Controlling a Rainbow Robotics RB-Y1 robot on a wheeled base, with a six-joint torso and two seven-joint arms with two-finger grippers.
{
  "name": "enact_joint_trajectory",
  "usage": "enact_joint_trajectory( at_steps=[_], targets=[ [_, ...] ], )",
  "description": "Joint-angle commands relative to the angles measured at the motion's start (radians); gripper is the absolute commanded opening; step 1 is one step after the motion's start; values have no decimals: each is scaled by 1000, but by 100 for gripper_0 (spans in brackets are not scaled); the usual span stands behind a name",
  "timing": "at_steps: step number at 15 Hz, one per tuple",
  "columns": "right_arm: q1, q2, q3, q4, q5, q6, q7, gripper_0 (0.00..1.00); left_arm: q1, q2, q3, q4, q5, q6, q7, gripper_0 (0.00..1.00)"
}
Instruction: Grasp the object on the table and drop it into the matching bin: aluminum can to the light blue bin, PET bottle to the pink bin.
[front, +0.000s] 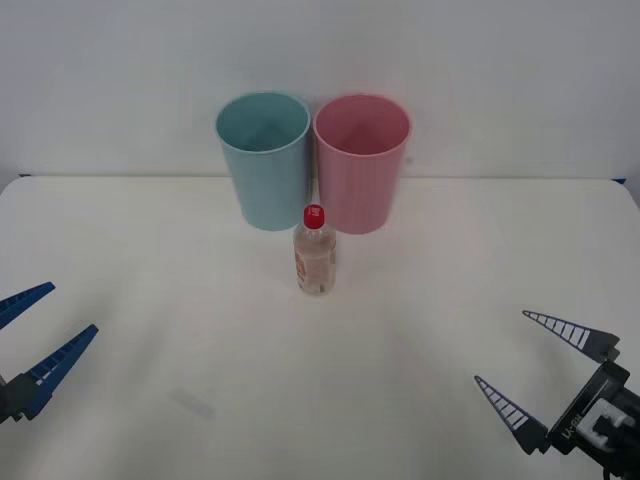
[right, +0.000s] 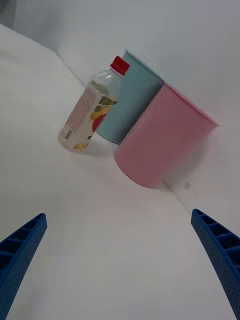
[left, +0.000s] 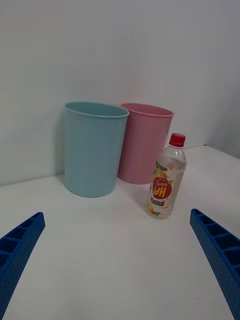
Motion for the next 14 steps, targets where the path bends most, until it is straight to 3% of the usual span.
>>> enact_joint_trajectory(
  at_steps=[1,8,14],
  targets=[
    [-22,-8,44,0,2,27,-158,100,0,0,0,0,0,0,0,100],
    [-85,-26,129,0,27,54,-489,100,0,0,0,0,0,0,0,100],
    [-166,-57,214,0,45,123,-610,100,0,0,0,0,0,0,0,100]
  ],
)
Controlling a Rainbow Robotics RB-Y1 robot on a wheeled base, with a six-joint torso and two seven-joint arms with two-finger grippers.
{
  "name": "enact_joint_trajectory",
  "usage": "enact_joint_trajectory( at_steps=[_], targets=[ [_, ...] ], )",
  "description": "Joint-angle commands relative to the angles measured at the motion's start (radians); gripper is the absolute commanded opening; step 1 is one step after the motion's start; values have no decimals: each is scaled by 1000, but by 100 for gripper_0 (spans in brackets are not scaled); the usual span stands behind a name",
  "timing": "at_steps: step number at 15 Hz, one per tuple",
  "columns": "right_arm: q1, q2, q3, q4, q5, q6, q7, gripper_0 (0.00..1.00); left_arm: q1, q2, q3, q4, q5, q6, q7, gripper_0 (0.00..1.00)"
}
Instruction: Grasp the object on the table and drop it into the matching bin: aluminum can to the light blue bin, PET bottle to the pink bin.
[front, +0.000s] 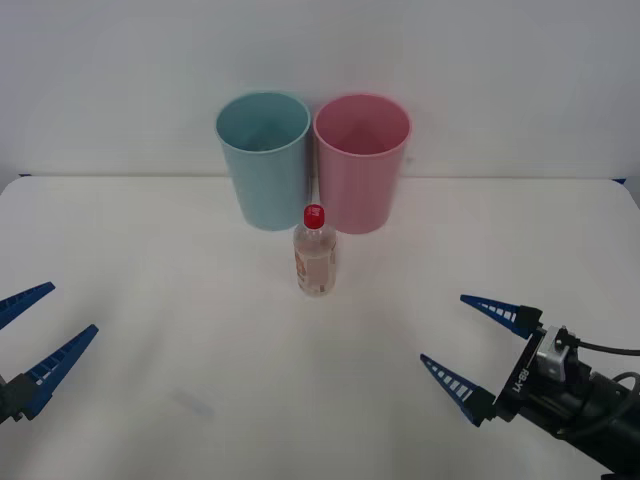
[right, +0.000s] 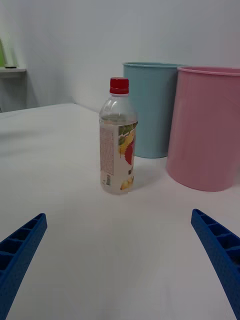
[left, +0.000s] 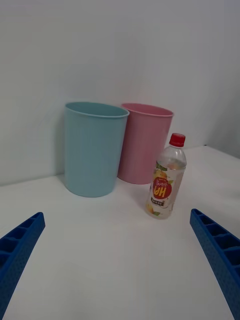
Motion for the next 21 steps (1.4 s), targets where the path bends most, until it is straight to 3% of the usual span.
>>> enact_joint_trajectory(
  at_steps=[1,5,10,16,21],
  targets=[
    [-37,-11,42,1,0,59,-16,100,0,0,0,0,0,0,0,100],
    [-187,-3,86,172,0,21,-15,100,0,0,0,0,0,0,0,100],
    [-273,4,200,190,8,156,-18,100,0,0,0,0,0,0,0,100],
    [-315,96,252,195,92,246,-24,100,0,0,0,0,0,0,0,100],
    [-416,196,238,337,158,238,-12,100,0,0,0,0,0,0,0,100]
  ],
)
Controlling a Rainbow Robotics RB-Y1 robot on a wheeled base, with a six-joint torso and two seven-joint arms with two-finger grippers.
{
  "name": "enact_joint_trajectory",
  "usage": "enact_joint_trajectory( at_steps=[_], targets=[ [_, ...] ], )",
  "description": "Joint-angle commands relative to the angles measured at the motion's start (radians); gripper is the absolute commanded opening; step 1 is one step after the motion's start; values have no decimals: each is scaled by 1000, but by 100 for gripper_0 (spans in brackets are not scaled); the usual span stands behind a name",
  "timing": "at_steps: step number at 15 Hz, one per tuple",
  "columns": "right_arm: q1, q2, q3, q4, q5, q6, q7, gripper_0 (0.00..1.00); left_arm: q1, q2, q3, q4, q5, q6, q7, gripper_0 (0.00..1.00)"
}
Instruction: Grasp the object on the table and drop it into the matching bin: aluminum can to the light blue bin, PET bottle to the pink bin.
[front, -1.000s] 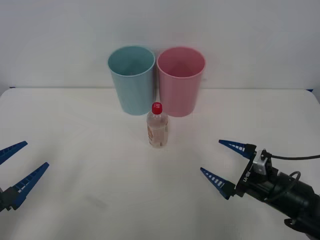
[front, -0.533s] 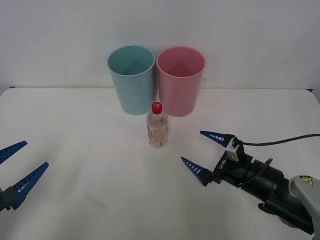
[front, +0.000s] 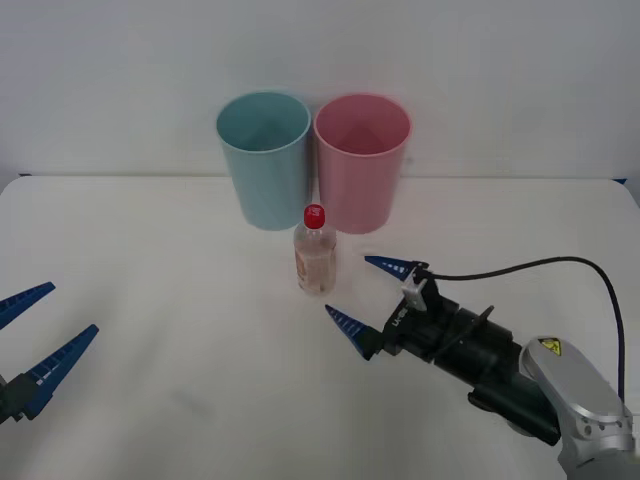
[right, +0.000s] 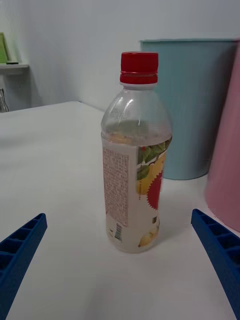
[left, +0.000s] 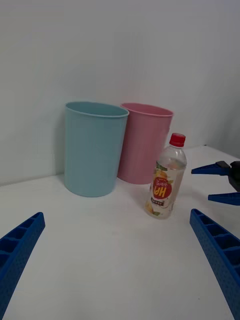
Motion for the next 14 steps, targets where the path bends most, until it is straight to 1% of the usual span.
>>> enact_joint_trajectory(
  at_steps=[1,4,5,9,13,14],
  targets=[
    [-40,50,-15,57,35,3,4,100,0,0,0,0,0,0,0,100],
    [-116,119,-46,158,83,5,13,100,0,0,0,0,0,0,0,100],
    [-134,133,-50,186,83,5,17,100,0,0,0,0,0,0,0,100],
    [-212,170,-70,284,104,11,27,100,0,0,0,0,0,0,0,100],
    [-320,200,-95,421,104,11,40,100,0,0,0,0,0,0,0,100],
    [-350,213,-107,461,115,11,44,100,0,0,0,0,0,0,0,100]
  ],
)
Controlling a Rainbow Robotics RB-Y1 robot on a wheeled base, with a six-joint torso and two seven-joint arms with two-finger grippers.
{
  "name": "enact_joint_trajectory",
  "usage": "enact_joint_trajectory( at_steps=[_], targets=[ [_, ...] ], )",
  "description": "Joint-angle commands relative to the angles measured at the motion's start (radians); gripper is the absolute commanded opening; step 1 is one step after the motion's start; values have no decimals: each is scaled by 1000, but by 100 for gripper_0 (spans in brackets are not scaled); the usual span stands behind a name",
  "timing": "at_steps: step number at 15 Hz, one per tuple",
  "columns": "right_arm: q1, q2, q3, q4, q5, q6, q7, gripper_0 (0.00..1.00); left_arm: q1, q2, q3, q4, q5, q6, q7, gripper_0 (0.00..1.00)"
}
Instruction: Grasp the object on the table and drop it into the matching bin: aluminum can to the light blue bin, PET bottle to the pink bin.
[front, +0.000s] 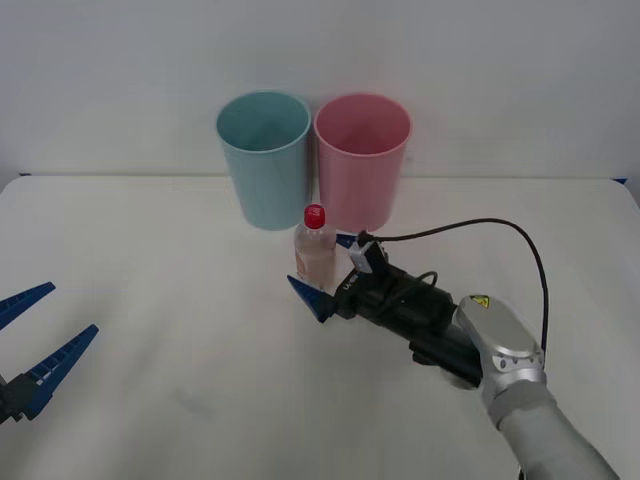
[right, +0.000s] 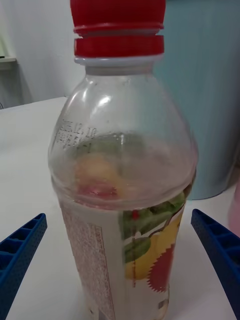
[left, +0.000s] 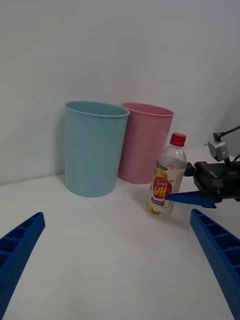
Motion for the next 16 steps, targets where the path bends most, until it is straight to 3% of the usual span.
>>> enact_joint_trajectory(
  at_steps=[1,7,8,9,16],
  targets=[
    [-79,28,-29,107,12,1,14,100,0,0,0,0,0,0,0,100],
    [-93,33,-31,136,12,3,26,100,0,0,0,0,0,0,0,100],
    [-93,33,-31,137,12,3,26,58,0,0,0,0,0,0,0,100],
    [-94,34,-31,137,12,3,26,1,0,0,0,0,0,0,0,100],
    [-88,31,-40,136,12,-15,43,0,0,0,0,0,0,0,0,100]
  ],
)
